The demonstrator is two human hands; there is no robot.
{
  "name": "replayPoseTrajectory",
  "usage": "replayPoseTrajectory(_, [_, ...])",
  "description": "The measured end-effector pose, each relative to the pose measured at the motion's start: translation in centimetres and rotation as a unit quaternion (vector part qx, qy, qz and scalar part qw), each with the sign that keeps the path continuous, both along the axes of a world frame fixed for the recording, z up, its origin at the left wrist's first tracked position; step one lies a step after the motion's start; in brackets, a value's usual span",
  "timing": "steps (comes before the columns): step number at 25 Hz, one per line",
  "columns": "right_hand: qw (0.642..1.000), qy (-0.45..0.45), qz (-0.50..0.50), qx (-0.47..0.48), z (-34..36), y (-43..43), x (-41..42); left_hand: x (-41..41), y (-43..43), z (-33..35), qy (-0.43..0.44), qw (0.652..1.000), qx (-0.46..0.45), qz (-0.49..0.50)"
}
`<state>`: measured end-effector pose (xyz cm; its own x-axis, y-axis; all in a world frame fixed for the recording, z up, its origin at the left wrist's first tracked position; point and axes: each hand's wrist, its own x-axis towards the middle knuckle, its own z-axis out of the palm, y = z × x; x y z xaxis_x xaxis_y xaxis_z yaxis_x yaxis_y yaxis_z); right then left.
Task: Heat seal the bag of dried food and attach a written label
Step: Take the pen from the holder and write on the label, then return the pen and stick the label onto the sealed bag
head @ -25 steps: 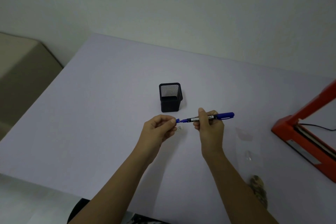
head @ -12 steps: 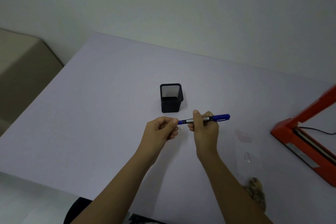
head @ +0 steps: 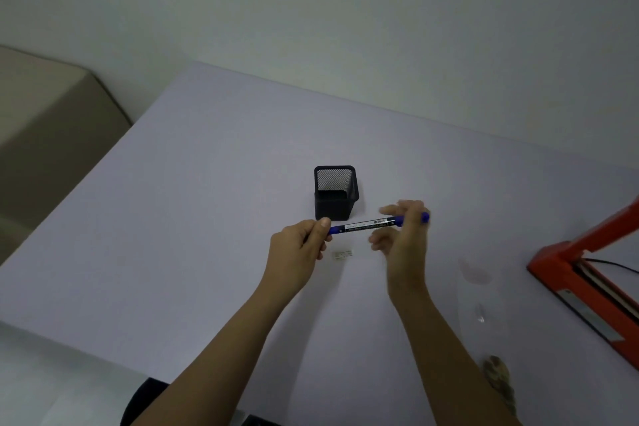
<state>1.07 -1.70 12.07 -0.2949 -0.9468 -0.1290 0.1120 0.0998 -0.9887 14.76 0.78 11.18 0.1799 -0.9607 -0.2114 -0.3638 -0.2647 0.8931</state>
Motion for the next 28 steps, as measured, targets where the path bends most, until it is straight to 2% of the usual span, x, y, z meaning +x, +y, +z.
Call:
replayPoseTrajectory(1, [1.000, 0.002, -0.019, -0.017, 0.3, -0.8, -0.4, 0.3, -0.7, 0.0, -0.005, 1.000, -0.004, -0.002])
replayPoseTrajectory(2, [0.998, 0.042, -0.026, -0.042, 0.6, -1.8, -0.9, 0.6, -1.5, 0.0, -0.009, 1.000, -0.008, -0.005])
replayPoseTrajectory(6, [0.957, 0.256, 0.036, -0.131, 1.0, -7.8, -1.0, 1.5, -6.3, -1.2, -0.108, 0.993, -0.036, 0.009])
replayPoseTrajectory(10, [0.890, 0.407, 0.179, -0.101, -2.6, -12.1, 1.2, 1.2, -9.2, -3.6, -0.239, 0.970, -0.017, -0.037])
replayPoseTrajectory(12, [0.866, 0.446, 0.212, -0.079, -5.3, -12.3, 2.1, 0.9, -9.2, -4.6, -0.250, 0.966, -0.032, -0.058])
replayPoseTrajectory(15, [0.851, 0.494, 0.157, -0.079, -7.5, -11.7, 2.5, 1.1, -9.2, -5.4, -0.238, 0.969, -0.048, -0.046])
replayPoseTrajectory(18, [0.808, 0.574, 0.120, -0.060, -7.8, -12.0, 2.5, 0.9, -9.1, -5.7, -0.247, 0.965, -0.061, -0.057])
replayPoseTrajectory(20, [0.803, 0.577, 0.146, -0.011, -7.4, -12.4, 2.3, 1.0, -8.8, -5.5, -0.216, 0.972, -0.079, -0.050])
replayPoseTrajectory(23, [0.870, 0.482, 0.107, 0.003, -7.4, -11.6, 0.3, 2.2, -7.1, -6.0, -0.124, 0.984, -0.105, 0.079])
replayPoseTrajectory(25, [0.895, 0.438, 0.075, -0.028, -9.1, -9.5, -2.2, 2.6, -5.1, -7.6, -0.129, 0.979, -0.102, 0.121])
replayPoseTrajectory(26, [0.891, 0.440, 0.106, -0.032, -10.4, -8.1, -3.4, 2.4, -4.0, -8.8, -0.142, 0.982, -0.087, 0.089])
replayPoseTrajectory(28, [0.863, 0.447, 0.232, -0.022, -12.9, -5.3, -5.1, 1.2, -2.4, -11.1, -0.161, 0.985, -0.056, -0.028])
